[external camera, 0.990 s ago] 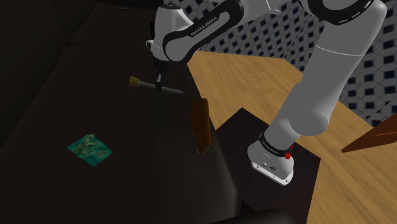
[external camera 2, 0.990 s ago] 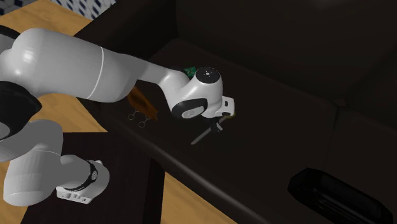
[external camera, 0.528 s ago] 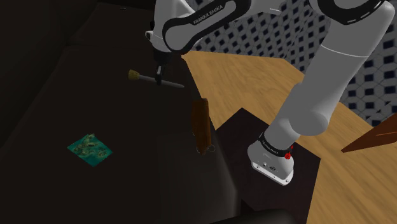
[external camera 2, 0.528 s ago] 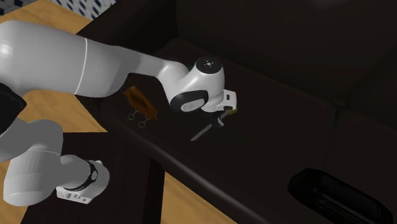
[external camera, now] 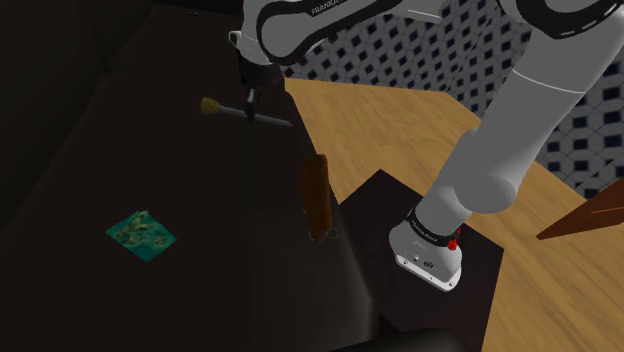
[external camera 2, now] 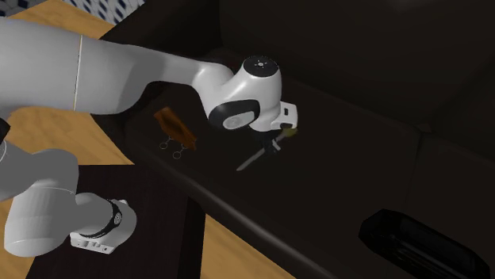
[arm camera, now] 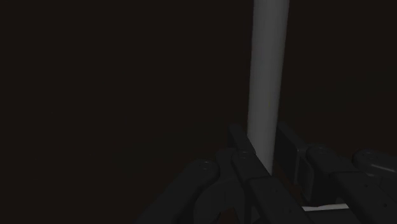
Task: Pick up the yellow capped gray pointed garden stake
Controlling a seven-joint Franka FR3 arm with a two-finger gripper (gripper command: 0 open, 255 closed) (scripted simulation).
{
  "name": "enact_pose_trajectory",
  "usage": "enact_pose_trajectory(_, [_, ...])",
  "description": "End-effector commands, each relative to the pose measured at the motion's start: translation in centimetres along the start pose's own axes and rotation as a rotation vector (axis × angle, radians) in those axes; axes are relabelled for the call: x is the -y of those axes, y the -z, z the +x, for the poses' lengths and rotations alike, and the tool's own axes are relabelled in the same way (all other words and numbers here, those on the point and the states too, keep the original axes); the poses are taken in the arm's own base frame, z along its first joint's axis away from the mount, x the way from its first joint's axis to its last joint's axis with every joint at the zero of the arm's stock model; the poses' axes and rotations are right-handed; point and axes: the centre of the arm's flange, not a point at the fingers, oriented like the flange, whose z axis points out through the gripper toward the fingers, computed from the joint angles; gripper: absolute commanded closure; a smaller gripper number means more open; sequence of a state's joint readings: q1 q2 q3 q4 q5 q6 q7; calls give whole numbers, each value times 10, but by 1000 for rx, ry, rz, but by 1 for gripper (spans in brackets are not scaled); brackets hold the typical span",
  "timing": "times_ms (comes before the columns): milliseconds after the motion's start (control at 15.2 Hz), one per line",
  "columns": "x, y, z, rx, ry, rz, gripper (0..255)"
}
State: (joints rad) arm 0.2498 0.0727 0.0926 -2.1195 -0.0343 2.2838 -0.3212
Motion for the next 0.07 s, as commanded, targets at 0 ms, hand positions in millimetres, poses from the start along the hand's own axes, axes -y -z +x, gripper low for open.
enact_pose_trajectory(0, [0, 2, 1, 1, 0, 0, 255])
